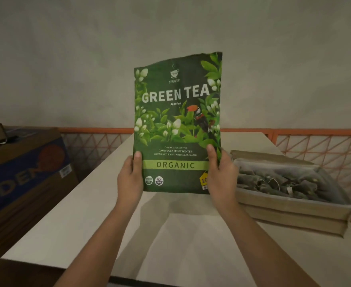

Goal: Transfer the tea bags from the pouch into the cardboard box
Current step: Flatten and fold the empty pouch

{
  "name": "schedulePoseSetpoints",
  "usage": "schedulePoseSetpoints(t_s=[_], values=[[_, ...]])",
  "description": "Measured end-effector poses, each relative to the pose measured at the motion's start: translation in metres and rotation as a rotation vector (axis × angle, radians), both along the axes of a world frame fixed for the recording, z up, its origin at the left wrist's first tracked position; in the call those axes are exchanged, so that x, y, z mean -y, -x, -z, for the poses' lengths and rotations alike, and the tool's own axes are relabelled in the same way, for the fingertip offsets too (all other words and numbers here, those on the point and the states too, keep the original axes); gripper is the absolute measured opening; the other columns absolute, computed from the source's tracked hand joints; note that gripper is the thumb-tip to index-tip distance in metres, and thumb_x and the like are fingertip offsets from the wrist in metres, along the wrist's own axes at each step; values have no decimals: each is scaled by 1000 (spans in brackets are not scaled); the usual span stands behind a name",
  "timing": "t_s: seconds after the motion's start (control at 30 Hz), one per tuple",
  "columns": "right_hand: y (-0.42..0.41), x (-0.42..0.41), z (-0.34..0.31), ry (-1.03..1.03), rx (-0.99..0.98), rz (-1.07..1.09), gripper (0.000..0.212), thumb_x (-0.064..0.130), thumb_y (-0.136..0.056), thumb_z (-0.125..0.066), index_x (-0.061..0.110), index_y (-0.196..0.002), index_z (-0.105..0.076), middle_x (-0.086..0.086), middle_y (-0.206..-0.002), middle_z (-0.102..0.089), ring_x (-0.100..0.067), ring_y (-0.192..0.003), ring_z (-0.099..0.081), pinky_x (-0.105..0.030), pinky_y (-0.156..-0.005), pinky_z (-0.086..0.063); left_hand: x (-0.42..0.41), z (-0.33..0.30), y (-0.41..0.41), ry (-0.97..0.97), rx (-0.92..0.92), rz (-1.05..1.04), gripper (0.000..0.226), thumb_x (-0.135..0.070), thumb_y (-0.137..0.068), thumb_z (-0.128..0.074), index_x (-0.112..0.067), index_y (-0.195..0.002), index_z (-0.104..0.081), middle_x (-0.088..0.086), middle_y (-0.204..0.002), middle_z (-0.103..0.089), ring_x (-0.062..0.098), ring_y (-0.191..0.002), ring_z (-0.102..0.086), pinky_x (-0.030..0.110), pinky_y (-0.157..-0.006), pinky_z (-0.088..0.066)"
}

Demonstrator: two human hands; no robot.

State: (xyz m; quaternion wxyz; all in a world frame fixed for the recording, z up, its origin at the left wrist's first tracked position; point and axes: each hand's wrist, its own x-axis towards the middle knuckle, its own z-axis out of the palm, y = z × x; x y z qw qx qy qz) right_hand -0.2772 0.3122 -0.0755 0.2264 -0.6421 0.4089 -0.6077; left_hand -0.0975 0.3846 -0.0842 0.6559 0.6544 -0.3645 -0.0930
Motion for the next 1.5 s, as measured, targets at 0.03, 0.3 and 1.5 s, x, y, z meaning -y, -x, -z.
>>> schedulePoseSetpoints(t_s=[0.03, 0.3, 1.5], values=[[0, -1, -2, 14, 0, -7, 58, 57, -90, -32, 13, -106, -65, 12, -68, -56, -16, -64, -55, -37, -58, -45, -3, 2, 3, 3, 51, -35, 46, -43, -107, -40, -4, -89, -57, 10, -83, -65, 27, -80, -61, 41, -72, -47], [13, -4, -4, -22, 194, -150, 32, 44, -96, -41, 21, -88, -62, 12, -68, -64, 8, -62, -59, -10, -51, -41, -1, -7, 3, -53, 88, 63, 44, -42, -105, -43, -2, -95, -60, 18, -88, -68, 30, -80, -65, 44, -71, -50], [-23, 116, -61, -332, -12, -381, 28, 26, -102, -46, 12, -113, -67, -1, -103, -71, -18, -97, -66, -29, -82, -51, 98, -32, -60, 38, -369, 302, 22, -29, -102, -57, -20, -120, -66, 12, -115, -74, 36, -106, -71, 58, -96, -54]])
